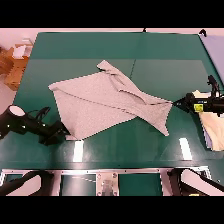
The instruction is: Fold the shirts.
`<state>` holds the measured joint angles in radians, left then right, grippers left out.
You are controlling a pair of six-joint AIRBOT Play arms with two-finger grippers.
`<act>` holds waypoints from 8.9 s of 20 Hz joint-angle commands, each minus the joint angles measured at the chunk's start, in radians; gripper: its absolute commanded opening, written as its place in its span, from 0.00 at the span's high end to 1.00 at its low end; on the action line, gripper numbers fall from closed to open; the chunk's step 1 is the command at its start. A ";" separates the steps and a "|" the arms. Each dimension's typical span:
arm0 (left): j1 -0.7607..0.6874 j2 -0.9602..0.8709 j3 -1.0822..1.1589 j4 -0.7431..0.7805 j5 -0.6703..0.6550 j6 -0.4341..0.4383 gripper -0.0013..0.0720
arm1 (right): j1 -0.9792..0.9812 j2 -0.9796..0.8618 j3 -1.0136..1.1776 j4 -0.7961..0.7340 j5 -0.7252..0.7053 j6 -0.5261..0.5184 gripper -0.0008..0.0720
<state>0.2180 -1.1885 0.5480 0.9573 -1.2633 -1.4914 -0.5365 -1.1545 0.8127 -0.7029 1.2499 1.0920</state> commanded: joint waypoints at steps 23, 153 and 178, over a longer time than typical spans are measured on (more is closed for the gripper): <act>0.039 0.099 0.863 -0.227 -0.163 0.035 0.95 | -0.101 0.123 0.198 0.791 0.165 -0.141 0.98; -0.113 -0.095 0.180 -0.132 0.508 0.002 0.95 | 0.210 -0.203 -0.133 0.018 -0.291 0.047 0.97; -0.146 -0.272 0.834 0.111 -0.026 -0.187 0.95 | 0.339 -0.351 0.637 -0.348 -0.018 0.401 0.98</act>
<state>0.0937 -1.3102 1.2373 1.0733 -1.2789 -1.6714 -0.2226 -1.3525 1.2724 -1.0805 1.2236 1.4872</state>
